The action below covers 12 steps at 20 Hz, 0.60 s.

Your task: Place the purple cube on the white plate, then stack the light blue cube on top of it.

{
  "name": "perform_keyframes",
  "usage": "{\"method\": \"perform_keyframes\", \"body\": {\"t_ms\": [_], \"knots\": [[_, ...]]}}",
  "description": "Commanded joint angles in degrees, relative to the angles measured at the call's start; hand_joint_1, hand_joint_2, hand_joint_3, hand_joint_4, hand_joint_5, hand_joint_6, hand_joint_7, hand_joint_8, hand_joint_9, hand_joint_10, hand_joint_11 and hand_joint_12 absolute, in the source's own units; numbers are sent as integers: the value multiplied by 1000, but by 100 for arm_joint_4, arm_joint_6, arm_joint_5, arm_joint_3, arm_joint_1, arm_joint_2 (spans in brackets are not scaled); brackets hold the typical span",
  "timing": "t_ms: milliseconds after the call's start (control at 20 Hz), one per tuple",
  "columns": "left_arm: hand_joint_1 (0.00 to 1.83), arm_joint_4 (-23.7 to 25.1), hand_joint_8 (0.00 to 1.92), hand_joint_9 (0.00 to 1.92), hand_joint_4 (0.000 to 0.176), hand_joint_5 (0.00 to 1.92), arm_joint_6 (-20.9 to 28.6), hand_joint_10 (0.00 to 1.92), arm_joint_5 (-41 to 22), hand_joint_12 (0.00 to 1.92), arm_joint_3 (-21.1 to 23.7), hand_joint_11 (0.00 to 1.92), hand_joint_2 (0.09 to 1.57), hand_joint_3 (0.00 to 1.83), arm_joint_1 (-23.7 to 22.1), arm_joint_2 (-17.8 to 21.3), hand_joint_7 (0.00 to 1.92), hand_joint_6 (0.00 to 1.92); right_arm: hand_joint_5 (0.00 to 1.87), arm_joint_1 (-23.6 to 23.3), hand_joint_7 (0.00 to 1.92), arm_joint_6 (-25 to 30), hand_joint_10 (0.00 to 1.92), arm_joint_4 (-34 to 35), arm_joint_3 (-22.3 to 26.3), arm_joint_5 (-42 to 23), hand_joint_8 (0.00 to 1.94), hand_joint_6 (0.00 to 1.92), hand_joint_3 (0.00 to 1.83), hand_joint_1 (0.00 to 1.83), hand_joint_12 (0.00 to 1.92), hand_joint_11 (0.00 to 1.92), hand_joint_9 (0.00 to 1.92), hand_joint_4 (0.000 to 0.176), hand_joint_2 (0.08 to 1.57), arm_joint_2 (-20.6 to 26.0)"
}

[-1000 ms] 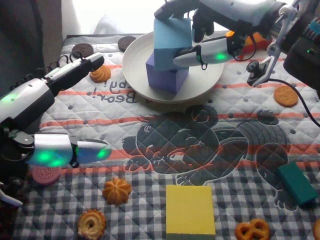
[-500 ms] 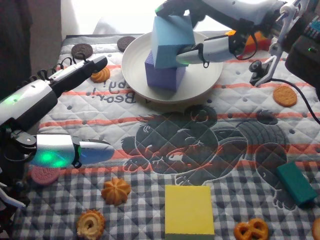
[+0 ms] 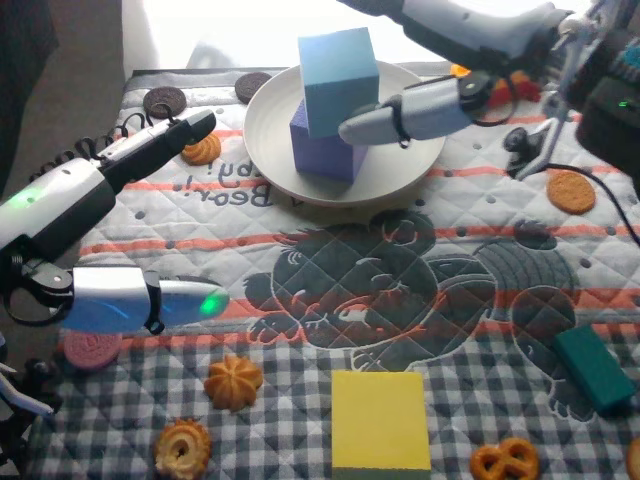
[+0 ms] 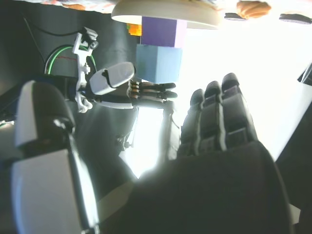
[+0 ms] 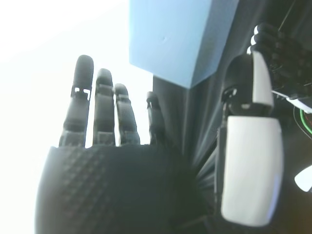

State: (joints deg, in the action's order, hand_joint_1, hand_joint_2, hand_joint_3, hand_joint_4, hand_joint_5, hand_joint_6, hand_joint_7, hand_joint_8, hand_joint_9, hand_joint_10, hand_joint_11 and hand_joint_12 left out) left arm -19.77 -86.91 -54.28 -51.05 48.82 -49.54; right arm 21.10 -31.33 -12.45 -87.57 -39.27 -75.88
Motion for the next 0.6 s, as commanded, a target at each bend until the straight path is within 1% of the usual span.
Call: {"method": "perform_keyframes", "body": {"t_ms": [0,50,100,150,200,250,300,350,400,450,500,550], "knots": [[909,98,5,0,176,97,200,0,-875,0,-33,0,814,1,-18,42,14,8,0,3,0,8,0,248,31,-1029,0,0,1,680,977,0,9,176,922,194],[909,182,5,0,176,97,453,0,-1012,0,-33,0,814,1,30,85,14,8,0,116,0,3,0,343,172,-1272,0,0,1,680,977,0,9,176,922,393],[892,272,0,0,161,98,718,0,-1157,0,-31,0,848,14,85,142,5,6,0,265,0,-30,0,445,312,-1520,0,0,1,579,98,0,0,176,913,588],[925,365,1,0,139,117,1008,0,-1332,0,-29,0,844,11,160,221,6,12,0,434,0,-172,0,581,525,-1802,0,0,1,598,19,0,0,176,915,840],[884,402,0,0,112,84,1180,0,-1458,0,-27,0,855,14,215,279,0,2,0,570,0,-303,0,679,665,-2008,0,0,0,601,3,0,0,176,911,985],[829,437,0,0,122,34,1403,0,-1641,0,-27,0,865,16,290,348,0,0,0,755,0,-419,0,767,838,-2265,0,0,0,595,0,0,0,176,883,1151],[804,479,0,0,132,6,1722,0,-1890,0,-28,0,874,17,384,429,0,0,0,983,0,-504,0,843,1035,-2580,0,0,0,618,0,0,0,176,885,1332],[778,502,0,0,136,0,2023,0,-2139,0,-28,0,866,12,480,508,0,0,0,1232,0,-547,0,901,1235,-2861,0,0,0,646,0,0,0,176,883,1503],[799,506,0,0,107,0,2270,0,-2378,0,-28,0,849,3,577,559,0,0,0,1500,0,-589,0,984,1419,-3150,0,0,2,689,0,0,0,176,904,1648],[795,501,0,0,87,0,2397,0,-2522,0,-36,0,841,0,639,582,0,0,0,1682,0,-611,0,1051,1523,-3317,0,0,5,740,0,0,0,176,916,1732],[800,436,0,0,93,0,2591,0,-2710,0,-71,0,856,5,733,601,0,0,0,1951,0,-620,0,1166,1665,-3559,0,0,3,790,0,0,0,176,912,1835],[843,355,0,0,118,0,2748,0,-2771,0,-132,0,875,12,795,603,0,0,0,2127,0,-620,0,1264,1747,-3719,0,0,3,752,0,0,0,176,913,1900]]}}
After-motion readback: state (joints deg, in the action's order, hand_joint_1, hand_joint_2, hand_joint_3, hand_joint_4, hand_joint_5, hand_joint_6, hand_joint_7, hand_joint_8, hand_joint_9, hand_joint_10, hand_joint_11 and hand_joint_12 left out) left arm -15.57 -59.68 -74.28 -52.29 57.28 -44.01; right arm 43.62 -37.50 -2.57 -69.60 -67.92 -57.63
